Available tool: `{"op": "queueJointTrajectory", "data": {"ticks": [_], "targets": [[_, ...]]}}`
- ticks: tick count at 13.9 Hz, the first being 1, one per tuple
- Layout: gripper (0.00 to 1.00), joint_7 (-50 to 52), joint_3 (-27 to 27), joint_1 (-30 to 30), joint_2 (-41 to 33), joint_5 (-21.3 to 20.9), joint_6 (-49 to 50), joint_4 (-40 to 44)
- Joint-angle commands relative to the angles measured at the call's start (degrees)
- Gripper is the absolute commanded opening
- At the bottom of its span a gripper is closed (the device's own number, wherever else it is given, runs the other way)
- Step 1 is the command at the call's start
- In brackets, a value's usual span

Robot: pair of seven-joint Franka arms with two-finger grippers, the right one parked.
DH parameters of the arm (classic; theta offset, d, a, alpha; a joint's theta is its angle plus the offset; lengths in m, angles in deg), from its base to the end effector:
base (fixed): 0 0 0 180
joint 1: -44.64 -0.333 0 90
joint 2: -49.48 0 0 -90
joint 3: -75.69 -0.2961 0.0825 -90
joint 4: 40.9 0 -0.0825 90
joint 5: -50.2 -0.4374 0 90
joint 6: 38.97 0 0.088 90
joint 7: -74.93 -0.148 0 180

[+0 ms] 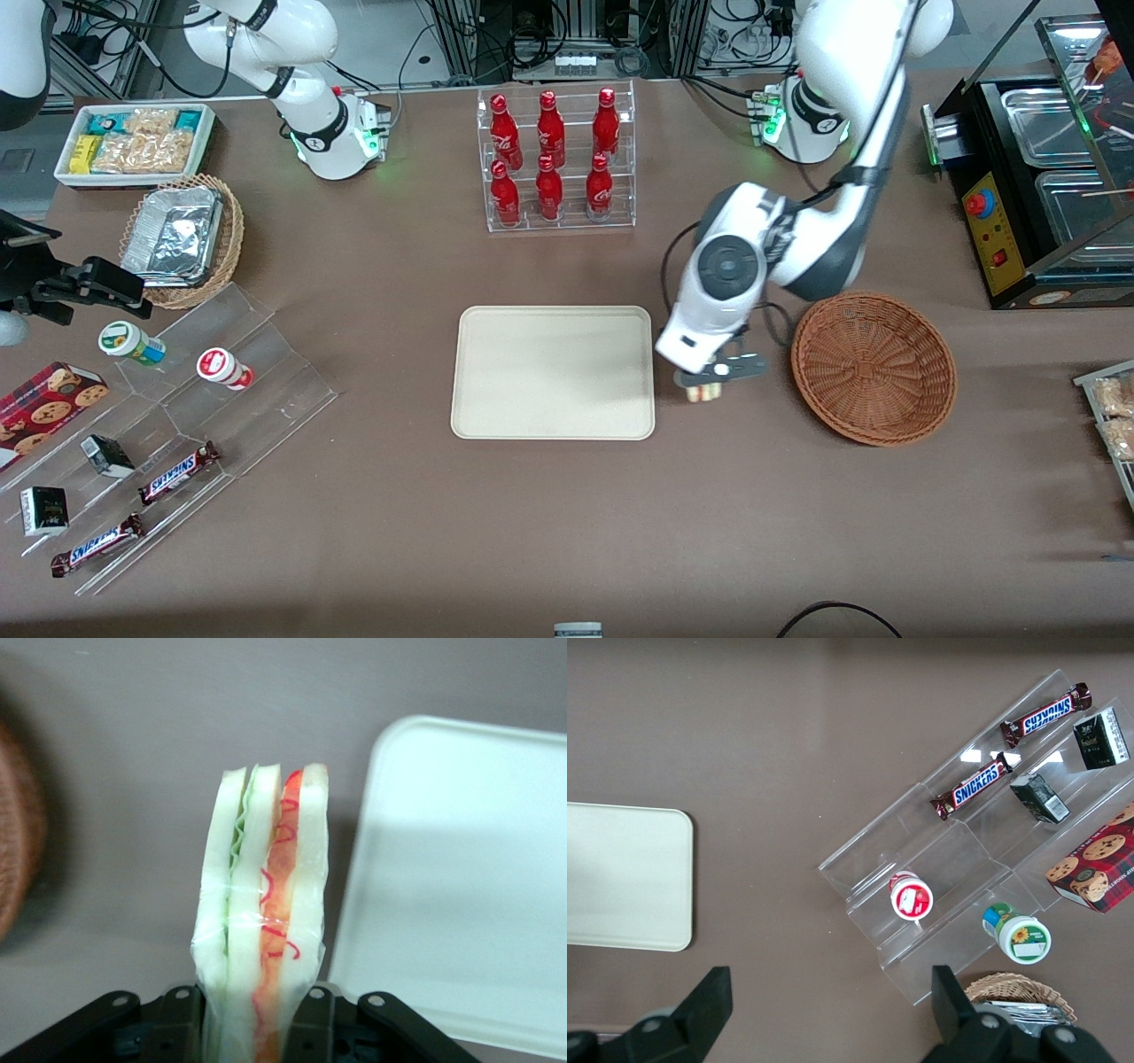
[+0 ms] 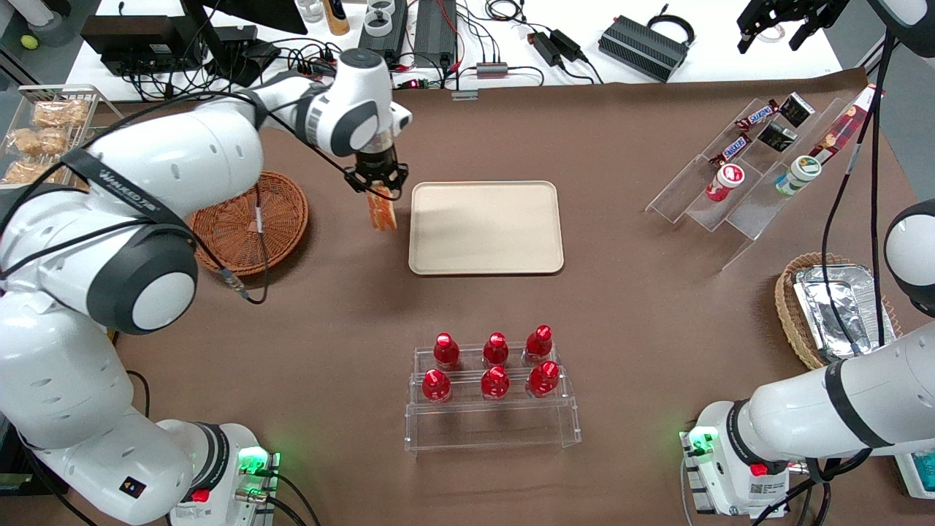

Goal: Place sandwich from basket to tray
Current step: 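Lift the sandwich and carry it with the left gripper toward the tray, then lower the sandwich onto the cream tray and open the left gripper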

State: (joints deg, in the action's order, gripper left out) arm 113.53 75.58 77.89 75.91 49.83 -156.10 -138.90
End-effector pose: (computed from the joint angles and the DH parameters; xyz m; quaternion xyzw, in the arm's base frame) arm 0.5710 -0.3721 0.2242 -0.9969 -0.0458 0.0497 0.0399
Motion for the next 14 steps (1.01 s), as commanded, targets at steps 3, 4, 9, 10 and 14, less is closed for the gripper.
{"op": "queueJointTrajectory", "data": {"ticks": [3,4,9,10,14], "targets": [[0.28,-6.8,3.4,0.2,5.0,0.6,-3.3,3.9],[0.27,-6.6,4.2,0.3,5.6,0.6,-3.4,3.9],[0.28,-6.5,5.0,0.3,10.5,0.8,-9.9,5.8],[0.27,-6.7,5.1,0.3,11.0,0.8,-10.4,5.9],[0.28,-6.9,5.0,0.1,12.3,1.5,-10.5,6.5]]}}
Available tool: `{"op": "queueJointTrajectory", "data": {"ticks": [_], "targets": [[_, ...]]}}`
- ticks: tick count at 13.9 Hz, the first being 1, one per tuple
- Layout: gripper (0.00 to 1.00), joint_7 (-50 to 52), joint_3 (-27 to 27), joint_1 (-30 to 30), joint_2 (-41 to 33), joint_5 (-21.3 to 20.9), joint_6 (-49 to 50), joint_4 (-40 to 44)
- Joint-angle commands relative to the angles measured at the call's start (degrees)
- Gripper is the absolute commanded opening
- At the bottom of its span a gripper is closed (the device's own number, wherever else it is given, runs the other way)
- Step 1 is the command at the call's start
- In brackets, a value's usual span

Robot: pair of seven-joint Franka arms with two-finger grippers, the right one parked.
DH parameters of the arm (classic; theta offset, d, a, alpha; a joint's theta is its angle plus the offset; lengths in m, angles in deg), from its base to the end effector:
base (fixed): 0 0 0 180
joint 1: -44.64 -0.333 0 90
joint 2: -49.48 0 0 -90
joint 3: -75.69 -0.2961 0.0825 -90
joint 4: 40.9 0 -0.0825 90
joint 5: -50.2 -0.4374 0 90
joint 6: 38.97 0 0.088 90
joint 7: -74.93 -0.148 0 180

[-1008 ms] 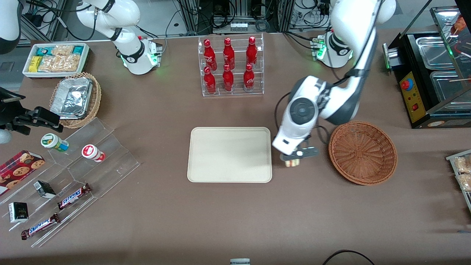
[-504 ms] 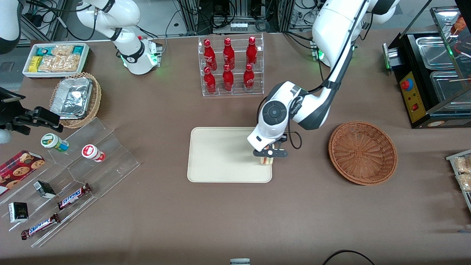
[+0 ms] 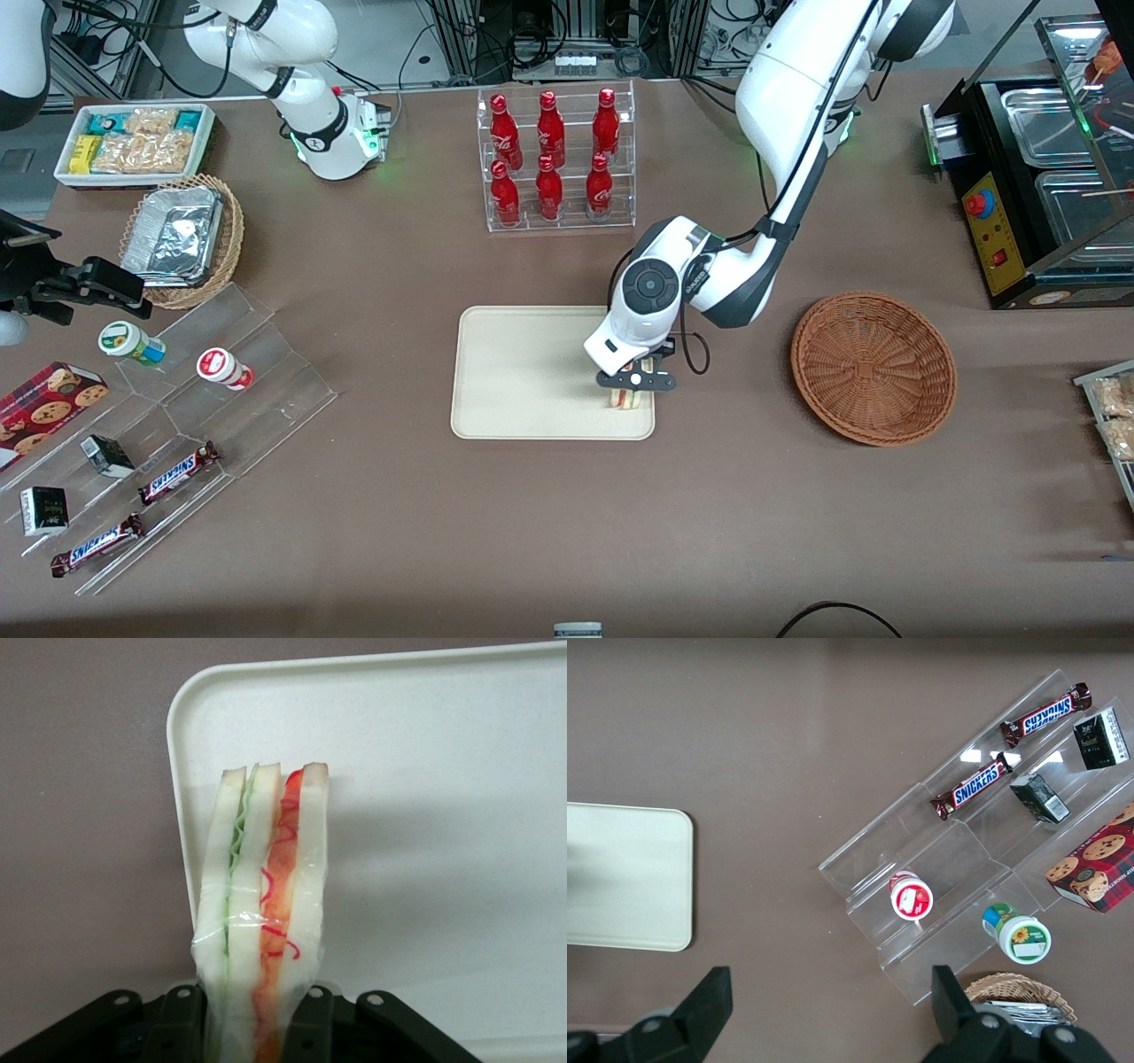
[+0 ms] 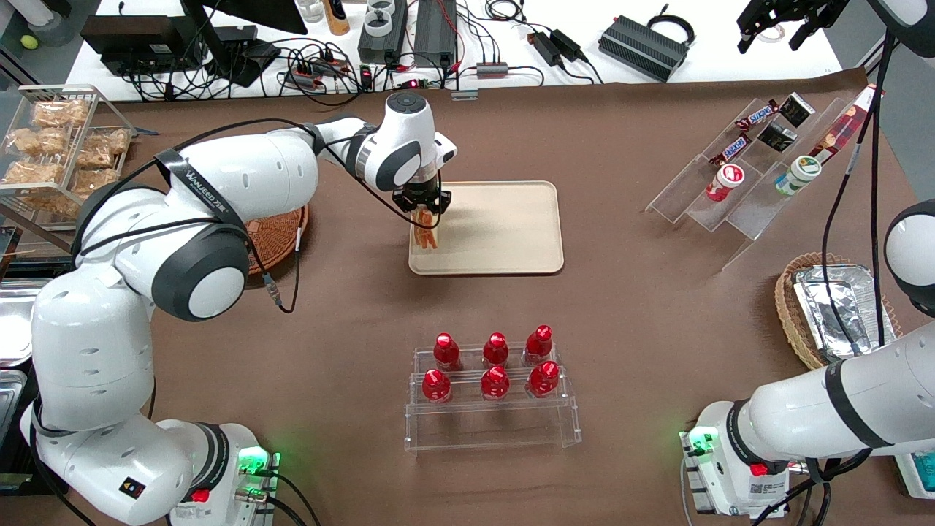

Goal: Place sandwich from basket to tray
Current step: 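Lower the sandwich onto the cream tray and open the left gripper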

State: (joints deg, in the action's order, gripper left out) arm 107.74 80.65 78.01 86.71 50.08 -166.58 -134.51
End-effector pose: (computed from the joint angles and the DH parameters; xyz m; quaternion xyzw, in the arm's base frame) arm 0.5583 -0.4380 0.1440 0.9985 -0.0407 -0.0369 0.0051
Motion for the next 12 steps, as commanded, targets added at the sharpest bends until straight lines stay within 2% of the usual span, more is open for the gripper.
{"op": "queueJointTrajectory", "data": {"ticks": [1,6,12], "targets": [[0.28,-0.8,0.0,-0.1,2.6,1.3,0.2,3.1],[0.32,-0.2,0.0,-0.1,3.3,1.3,0.3,3.5],[0.79,0.2,0.0,-0.1,3.1,1.3,0.3,3.7]]}}
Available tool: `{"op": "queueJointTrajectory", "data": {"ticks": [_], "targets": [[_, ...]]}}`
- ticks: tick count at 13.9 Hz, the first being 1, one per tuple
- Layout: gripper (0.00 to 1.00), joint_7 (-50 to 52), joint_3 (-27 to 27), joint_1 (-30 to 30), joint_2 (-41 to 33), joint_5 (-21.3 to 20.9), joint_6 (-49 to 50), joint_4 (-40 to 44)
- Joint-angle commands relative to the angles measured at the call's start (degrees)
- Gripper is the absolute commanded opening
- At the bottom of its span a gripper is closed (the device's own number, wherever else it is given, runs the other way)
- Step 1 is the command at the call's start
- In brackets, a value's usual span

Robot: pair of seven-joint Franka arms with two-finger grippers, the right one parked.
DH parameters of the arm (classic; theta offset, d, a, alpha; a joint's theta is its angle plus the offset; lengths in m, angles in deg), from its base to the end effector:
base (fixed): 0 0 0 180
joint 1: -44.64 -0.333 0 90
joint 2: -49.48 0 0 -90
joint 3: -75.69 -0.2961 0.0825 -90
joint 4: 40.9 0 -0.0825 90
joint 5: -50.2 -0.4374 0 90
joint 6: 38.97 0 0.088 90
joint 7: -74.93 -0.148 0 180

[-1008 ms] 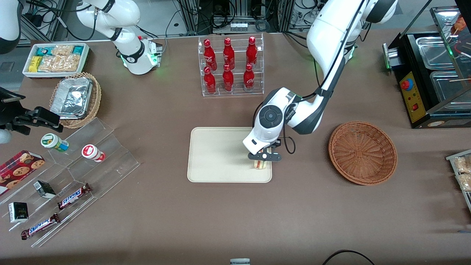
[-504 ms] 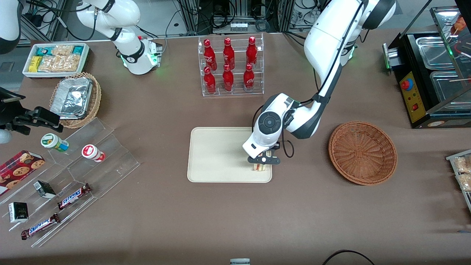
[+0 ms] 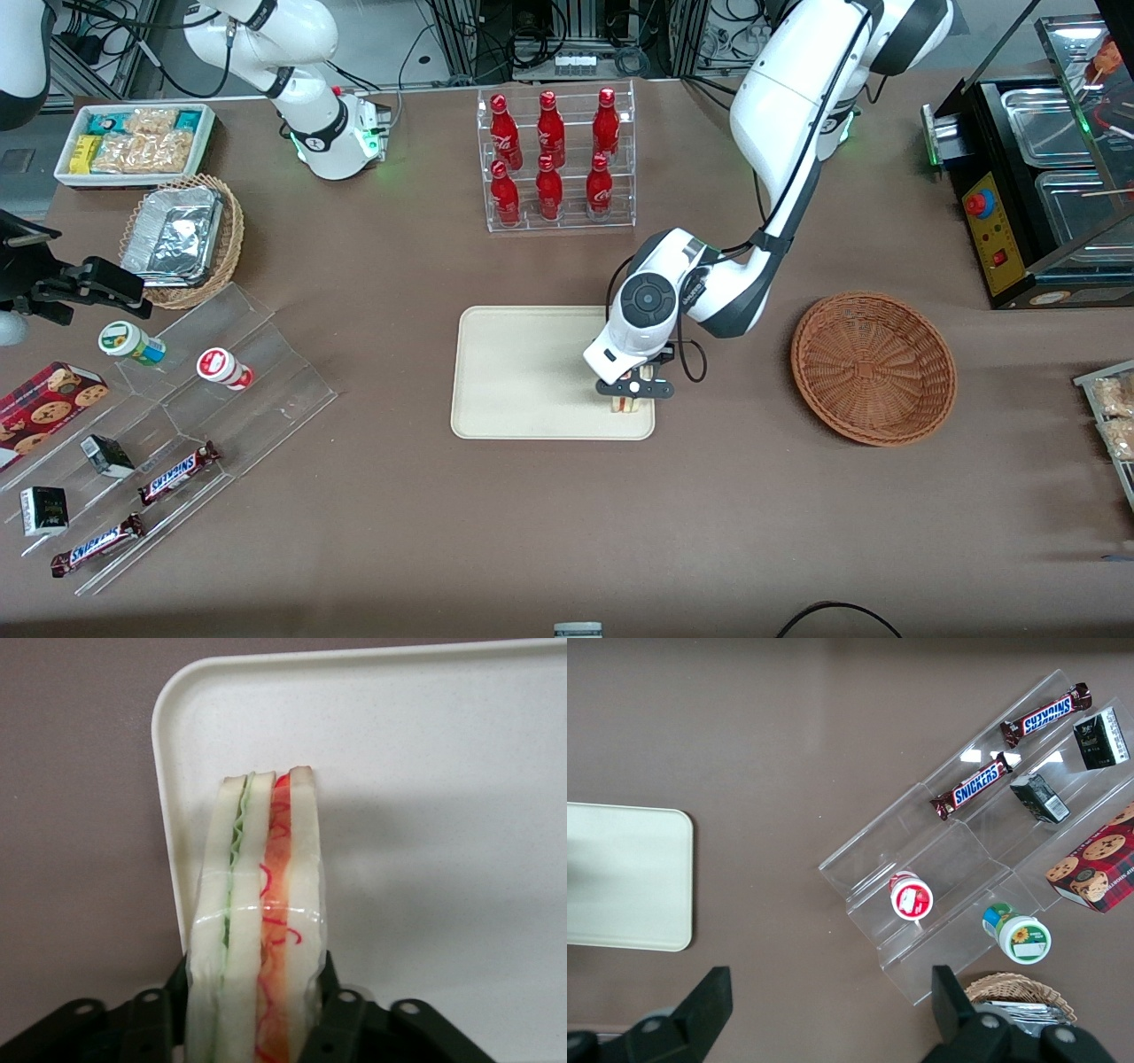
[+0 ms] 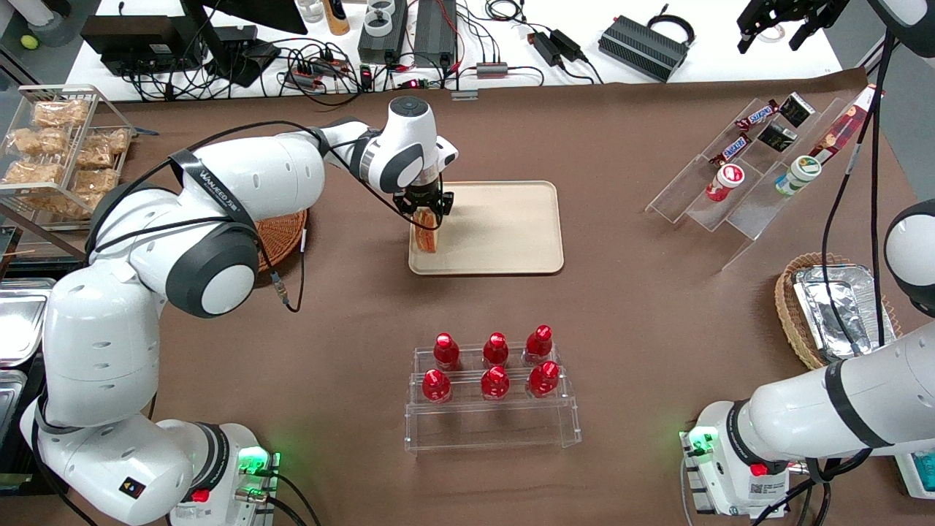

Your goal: Place sandwich from basket to tray

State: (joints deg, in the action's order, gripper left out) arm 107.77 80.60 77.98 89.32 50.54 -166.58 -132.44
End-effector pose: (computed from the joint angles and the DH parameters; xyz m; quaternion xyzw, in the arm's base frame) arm 0.5625 -0.4402 0.1284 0.9984 -0.0362 -0.0433 0.0060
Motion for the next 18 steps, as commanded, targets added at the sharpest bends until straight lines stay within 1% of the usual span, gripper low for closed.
{"op": "queueJointTrajectory", "data": {"ticks": [1,2,3,5,7,11,13,14,16,18], "targets": [[0.85,1.3,0.0,0.1,-0.4,0.9,0.5,1.6],[0.98,3.1,0.0,0.1,-2.0,0.8,1.3,1.2],[1.0,3.8,0.0,0.0,-3.4,0.8,3.6,1.3],[1.0,3.6,-0.1,-0.9,-6.9,0.8,8.7,1.3],[1.0,3.6,-0.7,-1.8,-10.4,0.9,11.3,0.9],[1.0,2.7,-0.7,-9.4,-18.1,0.9,18.7,0.6],[1.0,2.5,-0.7,-13.4,-21.4,0.9,20.4,-0.7],[1.0,1.4,-0.7,-15.4,-22.9,0.8,20.9,-1.3],[1.0,-3.3,-0.8,-17.1,-25.1,0.2,23.5,-1.7],[1.0,-10.6,-0.8,-20.1,-28.0,-0.2,24.9,-2.7]]}}
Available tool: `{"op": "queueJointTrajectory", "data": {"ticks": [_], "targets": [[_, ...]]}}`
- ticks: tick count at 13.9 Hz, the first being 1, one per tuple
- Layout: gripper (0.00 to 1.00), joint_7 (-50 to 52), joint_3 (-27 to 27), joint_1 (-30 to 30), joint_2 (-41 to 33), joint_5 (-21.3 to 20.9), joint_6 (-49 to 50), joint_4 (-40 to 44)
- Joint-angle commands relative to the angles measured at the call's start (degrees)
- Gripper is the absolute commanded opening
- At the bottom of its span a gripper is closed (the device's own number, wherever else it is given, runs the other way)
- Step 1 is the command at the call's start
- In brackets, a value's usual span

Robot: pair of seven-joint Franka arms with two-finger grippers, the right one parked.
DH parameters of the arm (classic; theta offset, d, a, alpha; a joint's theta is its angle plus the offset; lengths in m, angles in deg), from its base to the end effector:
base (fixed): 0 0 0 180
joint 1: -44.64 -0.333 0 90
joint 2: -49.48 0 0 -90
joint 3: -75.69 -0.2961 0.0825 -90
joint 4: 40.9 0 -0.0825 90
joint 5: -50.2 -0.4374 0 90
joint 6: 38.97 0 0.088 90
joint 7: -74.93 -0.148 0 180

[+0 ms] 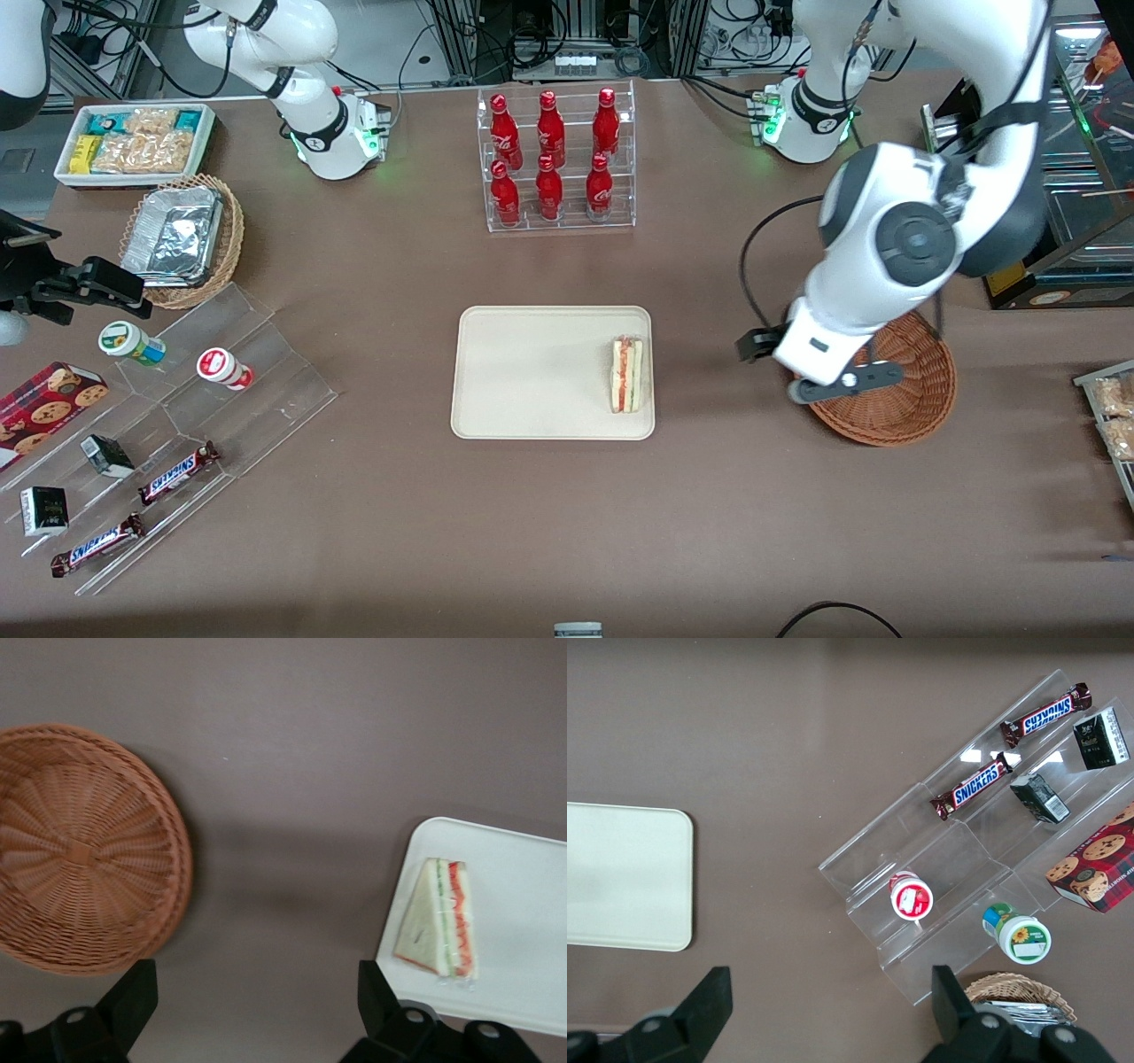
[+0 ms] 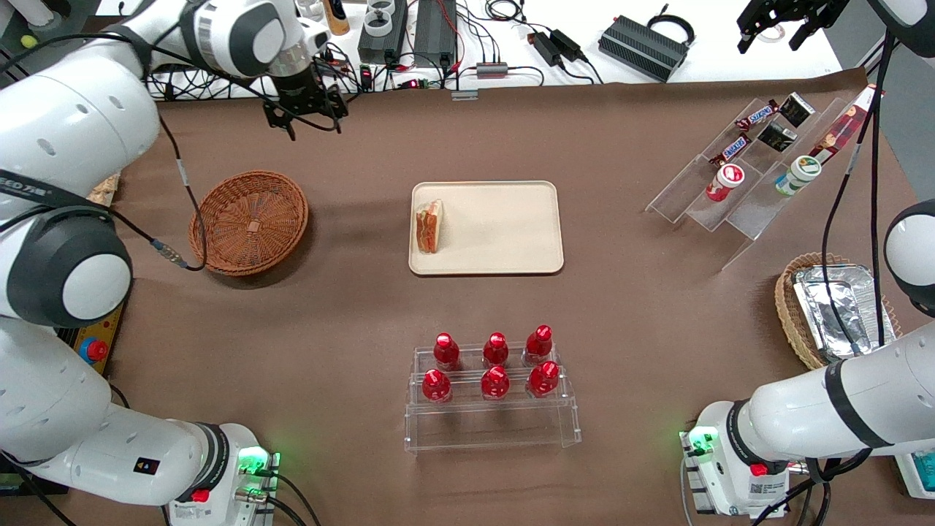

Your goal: Place sandwich from basket to tray

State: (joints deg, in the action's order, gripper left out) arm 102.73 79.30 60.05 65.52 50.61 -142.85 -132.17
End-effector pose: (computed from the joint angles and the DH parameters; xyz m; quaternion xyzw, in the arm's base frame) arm 0.6455 -0.2206 0.3908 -0.9964 -0.0784 0.0321 0.0006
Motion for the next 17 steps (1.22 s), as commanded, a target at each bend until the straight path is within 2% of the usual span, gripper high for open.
{"op": "queueJointTrajectory", "data": {"ticks": [1,4,8,14,17], "targets": [[1.0,-9.1,0.3,-3.3,-6.2,-0.3,1.5,-4.2],[1.0,-13.5,0.2,-7.6,-10.9,-0.5,2.4,-5.9],[1.0,-18.0,0.2,-12.6,-13.3,-0.6,6.6,-5.6],[1.0,-22.2,-1.7,-13.7,-14.5,-2.0,8.4,-5.1],[1.0,-26.4,-5.4,-12.2,-14.8,-2.3,11.8,-3.5]]}}
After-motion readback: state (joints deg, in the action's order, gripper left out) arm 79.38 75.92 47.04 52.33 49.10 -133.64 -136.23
